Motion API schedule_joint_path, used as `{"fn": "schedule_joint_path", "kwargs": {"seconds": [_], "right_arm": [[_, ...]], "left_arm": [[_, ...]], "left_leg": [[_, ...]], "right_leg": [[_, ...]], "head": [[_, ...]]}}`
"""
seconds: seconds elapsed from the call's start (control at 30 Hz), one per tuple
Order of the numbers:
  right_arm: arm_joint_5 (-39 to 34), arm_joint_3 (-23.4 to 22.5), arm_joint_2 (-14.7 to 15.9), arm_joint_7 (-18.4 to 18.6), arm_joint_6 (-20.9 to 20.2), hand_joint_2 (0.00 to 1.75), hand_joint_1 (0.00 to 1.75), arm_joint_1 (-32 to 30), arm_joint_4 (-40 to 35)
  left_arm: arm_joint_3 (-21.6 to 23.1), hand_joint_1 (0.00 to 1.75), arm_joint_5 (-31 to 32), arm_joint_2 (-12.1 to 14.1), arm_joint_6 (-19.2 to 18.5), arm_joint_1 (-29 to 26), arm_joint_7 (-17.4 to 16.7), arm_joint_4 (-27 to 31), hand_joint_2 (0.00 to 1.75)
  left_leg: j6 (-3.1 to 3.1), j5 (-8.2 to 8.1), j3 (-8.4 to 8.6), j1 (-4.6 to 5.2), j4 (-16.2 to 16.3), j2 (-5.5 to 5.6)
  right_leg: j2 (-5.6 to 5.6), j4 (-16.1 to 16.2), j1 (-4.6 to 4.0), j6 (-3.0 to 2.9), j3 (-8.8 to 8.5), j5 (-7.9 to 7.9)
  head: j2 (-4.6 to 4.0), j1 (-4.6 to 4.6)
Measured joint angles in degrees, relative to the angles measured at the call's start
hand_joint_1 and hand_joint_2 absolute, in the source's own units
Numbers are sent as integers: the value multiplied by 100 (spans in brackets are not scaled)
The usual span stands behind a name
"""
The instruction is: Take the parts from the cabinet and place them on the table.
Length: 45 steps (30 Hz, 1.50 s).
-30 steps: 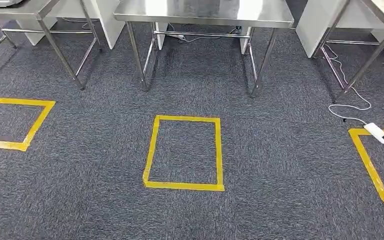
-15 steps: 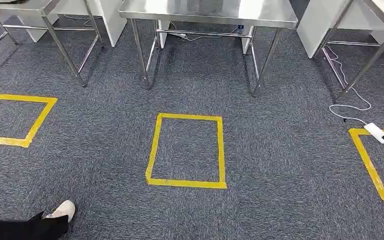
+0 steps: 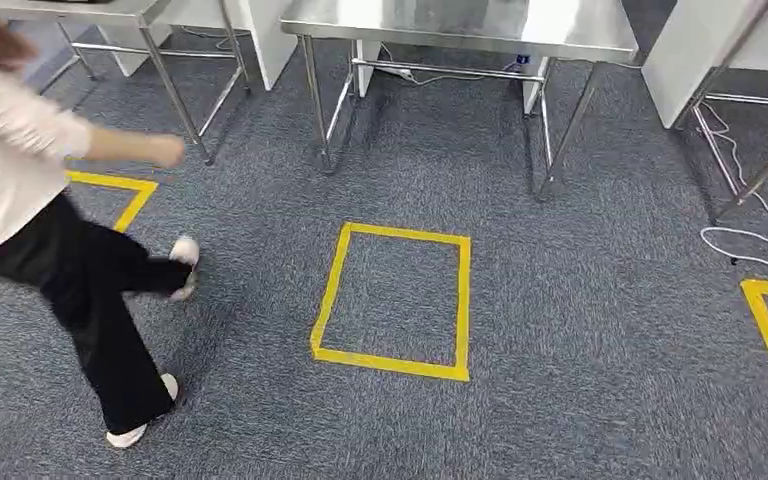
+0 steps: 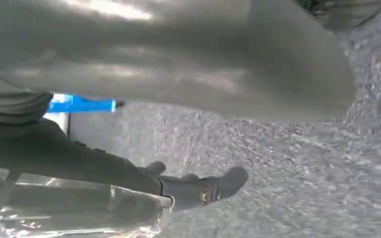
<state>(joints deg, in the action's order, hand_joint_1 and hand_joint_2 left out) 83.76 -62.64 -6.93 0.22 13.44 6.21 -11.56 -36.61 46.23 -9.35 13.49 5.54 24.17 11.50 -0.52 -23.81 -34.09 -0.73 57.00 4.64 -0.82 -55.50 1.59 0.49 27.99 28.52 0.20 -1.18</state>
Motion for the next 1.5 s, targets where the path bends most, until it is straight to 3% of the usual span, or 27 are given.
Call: {"fn": "schedule_joint_path", "kwargs": {"seconds": [0.07,0.13,0.17,0.23,0.27,0.3,0.33,0.37,0.5,0.57,0.6,0.67,0.7,0.73,0.8,0.83,0.87,1.0,1.03,1.1,1.17,1.2,1.23,1.3,1.33,1.37,1.5], "right_arm": [[2,0,0,0,0,0,0,1,0],[2,-2,0,0,0,0,0,-33,0],[2,-2,0,2,0,0,0,-40,0],[2,-2,0,0,0,0,0,-35,0],[2,0,-4,0,0,0,0,-28,0],[2,0,-7,2,0,0,0,-19,0],[2,0,-6,0,0,0,0,-13,0],[2,0,-9,2,-2,0,0,-17,0],[11,9,-4,24,-52,0,0,23,-2],[9,9,-7,26,-70,0,0,6,-2],[7,9,-11,28,-70,0,0,0,0],[9,9,-17,33,-83,0,0,-29,0],[13,9,-17,31,-83,0,0,-43,0],[37,11,-17,31,-83,0,0,-51,0],[90,22,-15,22,-94,0,0,-52,0],[103,28,-17,22,-98,0,0,-52,0],[105,28,-28,22,-101,0,0,-56,2],[103,44,-76,24,-101,0,0,-55,0],[107,48,-101,24,-101,0,0,-55,0],[103,48,-109,15,-105,0,0,-70,0],[98,46,-116,9,-125,0,0,-111,0],[98,48,-111,7,-138,0,0,-115,0],[98,48,-113,7,-149,0,0,-109,0],[101,50,-116,7,-155,0,0,-94,0],[105,52,-118,7,-157,0,0,-91,0],[105,54,-116,7,-160,0,0,-92,0],[107,57,-116,7,-173,0,0,-62,0]], "left_arm": [[0,0,2,-2,0,-1,0,0,0],[2,0,4,-4,0,6,0,-2,0],[0,0,7,-4,0,1,0,-2,0],[0,0,4,-2,0,-18,0,-2,0],[0,0,4,0,0,-20,0,0,0],[0,0,4,0,0,-15,0,0,0],[0,0,4,0,0,-7,0,0,0],[0,0,4,0,0,17,-2,0,0],[0,0,22,2,-7,-12,-26,0,0],[4,0,59,0,-13,0,-61,0,0],[9,0,70,0,-18,17,-77,0,0],[28,0,105,-7,-17,18,-103,0,0],[28,0,107,-7,-18,6,-116,-2,0],[28,0,107,-7,-17,-11,-129,-2,0],[26,0,98,-11,-15,-49,-140,-4,0],[26,0,83,-11,-15,-61,-138,-7,0],[24,0,81,-11,-13,-73,-138,-7,0],[24,0,83,-11,-9,-152,-171,-15,0],[24,0,92,-2,-9,-171,-190,-15,0],[26,0,118,-4,-13,-166,-195,-17,0],[28,0,131,-7,-13,-162,-195,-17,0],[31,0,136,-7,-15,-174,-195,-17,0],[31,0,138,-7,-15,-186,-195,-18,0],[31,0,153,-5,-15,-195,-210,-17,0],[31,0,153,-4,-15,-189,-212,-17,0],[35,0,153,-9,-15,-169,-212,-17,0],[44,0,162,-11,-15,-167,-241,-17,0]], "left_leg": [[30,-494,-265,12,573,-328],[75,-972,-686,3,1553,-401],[83,-1046,-796,1,1836,-421],[65,-840,-636,1,1620,-454],[40,-592,-351,4,1127,-489],[1,-358,-20,12,539,-611],[-51,-271,215,32,139,-892],[-63,-294,248,71,28,-937],[-186,-221,226,60,-42,-656],[-265,-165,203,26,-74,-556],[-282,-151,177,30,-74,-479],[-296,-127,130,30,-71,-315],[-287,-115,118,29,-70,-236],[-274,-106,114,26,-67,-161],[-243,-93,115,18,-45,-12],[-218,-89,108,16,-25,60],[-171,-93,90,46,5,97],[-35,-38,17,24,0,273],[-26,-101,-18,1,81,136],[10,-534,-304,19,683,-281],[51,-924,-723,-1,1589,-383],[67,-952,-820,-10,1797,-403],[71,-855,-786,-23,1739,-429],[58,-430,-338,-38,940,-527],[39,-271,-36,-38,441,-708],[13,-305,164,-20,104,-1056],[-99,-258,98,65,82,-743]], "right_leg": [[105,-7,-42,-109,-8,-35],[253,-14,-81,-125,39,-45],[321,-16,-92,-125,50,-45],[445,-17,-108,-124,48,-43],[507,-17,-114,-122,36,-41],[568,-17,-122,-123,22,-37],[608,-16,-149,-105,11,-22],[651,-49,-220,-67,28,7],[875,-35,-284,24,-12,34],[336,-460,-194,23,190,308],[200,-899,-162,-4,395,515],[114,-1799,-140,-13,819,863],[110,-1935,-127,37,883,865],[109,-1781,-107,99,802,767],[39,-781,-52,251,295,329],[-136,-230,-5,298,22,133],[-320,-84,-4,267,-15,146],[-82,-74,-52,76,-33,70],[-12,-58,6,28,-31,39],[113,-57,-27,-86,-17,34],[299,-59,-62,-95,-10,41],[379,-60,-70,-98,-1,45],[444,-60,-72,-98,2,47],[582,-59,-72,-106,16,68],[633,-61,-74,-82,-9,90],[688,-63,-125,-50,-83,113],[937,-38,-179,72,-119,138]], "head": [[0,-44],[0,-46],[0,-41],[0,-46],[0,-44],[0,-44],[0,-46],[-2,-42],[0,-11],[0,26],[0,42],[0,39],[0,37],[0,39],[0,37],[0,42],[0,39],[0,37],[0,35],[0,-37],[0,-26],[0,-28],[0,-28],[0,-31],[0,-33],[0,-39],[0,20]]}}
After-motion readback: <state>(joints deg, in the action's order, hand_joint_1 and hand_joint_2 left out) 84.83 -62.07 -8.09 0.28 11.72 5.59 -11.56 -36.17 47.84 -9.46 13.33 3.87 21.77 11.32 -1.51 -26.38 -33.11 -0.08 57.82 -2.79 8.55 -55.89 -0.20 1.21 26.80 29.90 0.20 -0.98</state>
